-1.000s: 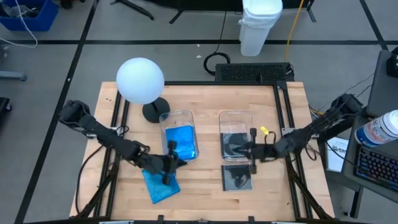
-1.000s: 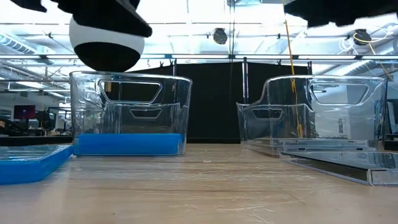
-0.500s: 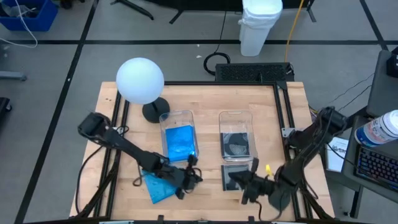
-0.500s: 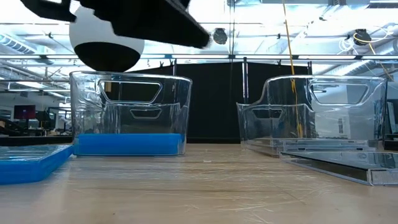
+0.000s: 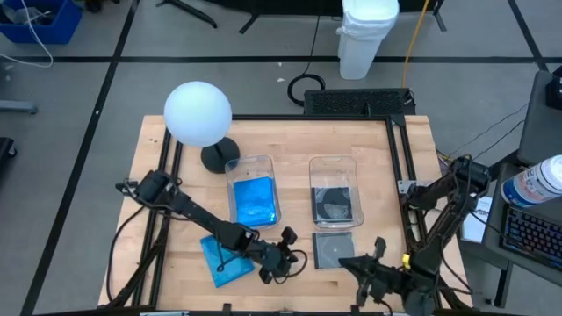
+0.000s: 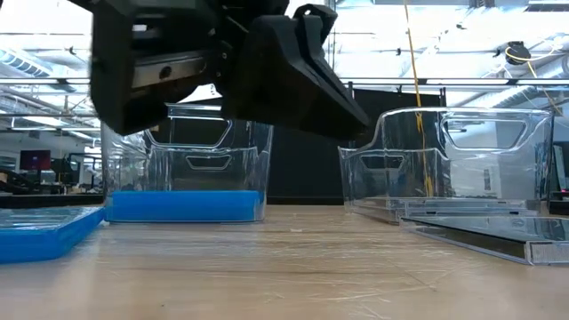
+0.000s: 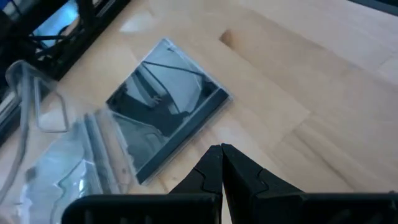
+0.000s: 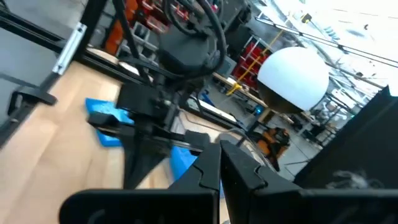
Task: Pick & place jewel cases by type
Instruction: Put the black CD case into the right transparent bin
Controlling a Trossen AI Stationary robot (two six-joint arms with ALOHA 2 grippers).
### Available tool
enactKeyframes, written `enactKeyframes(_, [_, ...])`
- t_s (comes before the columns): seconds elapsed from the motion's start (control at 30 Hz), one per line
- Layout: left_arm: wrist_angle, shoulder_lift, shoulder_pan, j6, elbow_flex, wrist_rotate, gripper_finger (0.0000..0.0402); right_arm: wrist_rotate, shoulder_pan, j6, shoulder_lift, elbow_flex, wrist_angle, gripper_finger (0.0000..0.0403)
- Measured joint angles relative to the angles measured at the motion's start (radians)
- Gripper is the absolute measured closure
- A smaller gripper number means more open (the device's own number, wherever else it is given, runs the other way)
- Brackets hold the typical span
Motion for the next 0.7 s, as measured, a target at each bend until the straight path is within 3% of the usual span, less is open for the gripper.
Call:
enactKeyframes(0.13, [0.009, 0.0, 0.008, -0.023, 0.0, 0.0, 0.0392, 0.073, 0.033, 0.034, -0.006, 0.0, 0.0, 0.0403])
enactKeyframes(0.27, [0.041, 0.0, 0.009, -0.025, 0.0, 0.001, 0.0392, 0.001, 0.039, 0.111, -0.005, -0.02, -0.002, 0.0403])
enactKeyframes(0.43, [0.051, 0.0, 0.001, -0.016, 0.0, 0.0, 0.0392, -0.348, -0.002, 0.342, -0.027, -0.025, -0.142, 0.0403])
enactKeyframes(0.6, [0.055, 0.0, -0.003, -0.009, -0.001, 0.001, 0.0392, -0.695, -0.116, 0.771, -0.056, 0.026, -0.644, 0.0403])
enactKeyframes(0.7, [0.077, 0.0, -0.001, 0.0, -0.001, -0.001, 0.0392, -0.821, -0.168, 0.885, -0.059, 0.046, -0.864, 0.0403])
